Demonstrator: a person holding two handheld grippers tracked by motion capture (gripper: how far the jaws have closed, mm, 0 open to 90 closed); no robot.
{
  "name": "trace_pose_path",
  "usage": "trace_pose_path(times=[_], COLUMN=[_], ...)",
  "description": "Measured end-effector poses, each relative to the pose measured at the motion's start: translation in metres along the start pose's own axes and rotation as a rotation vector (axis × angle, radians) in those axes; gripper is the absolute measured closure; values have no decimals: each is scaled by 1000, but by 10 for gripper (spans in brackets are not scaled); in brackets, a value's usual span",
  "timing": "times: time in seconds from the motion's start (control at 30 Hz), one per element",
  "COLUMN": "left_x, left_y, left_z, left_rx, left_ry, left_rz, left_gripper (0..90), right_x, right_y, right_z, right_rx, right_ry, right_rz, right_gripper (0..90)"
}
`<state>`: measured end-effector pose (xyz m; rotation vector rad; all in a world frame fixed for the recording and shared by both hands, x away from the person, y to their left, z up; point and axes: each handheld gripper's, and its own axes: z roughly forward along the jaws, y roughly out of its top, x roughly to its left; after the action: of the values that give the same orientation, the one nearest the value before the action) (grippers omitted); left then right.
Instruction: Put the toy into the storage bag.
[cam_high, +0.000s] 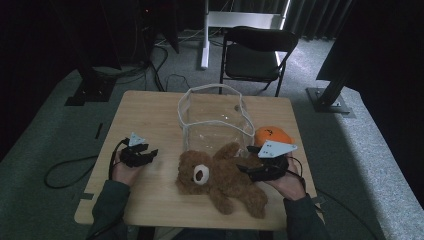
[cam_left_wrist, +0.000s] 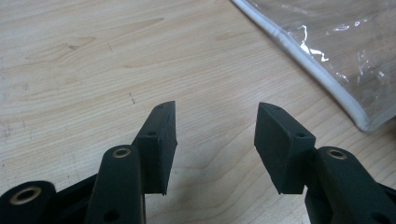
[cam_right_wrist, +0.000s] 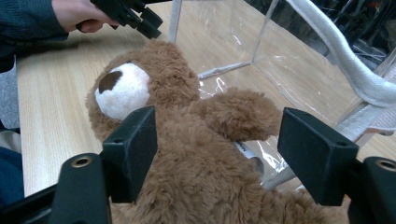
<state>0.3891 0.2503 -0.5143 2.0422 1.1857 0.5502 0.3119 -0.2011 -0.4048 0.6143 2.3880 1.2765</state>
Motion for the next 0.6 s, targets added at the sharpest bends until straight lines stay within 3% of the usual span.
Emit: trace_pose_path(times=[0.6], left_x=[3], left_y=[-9], left_z=[11], left_rx=[32], left_ry=[15], left_rz=[-19], left_gripper=[468], right_x=[13], right_y=[8], right_z=[23], right_rx=[20], right_ry=[74], right_rz=[-91], right_gripper=[202])
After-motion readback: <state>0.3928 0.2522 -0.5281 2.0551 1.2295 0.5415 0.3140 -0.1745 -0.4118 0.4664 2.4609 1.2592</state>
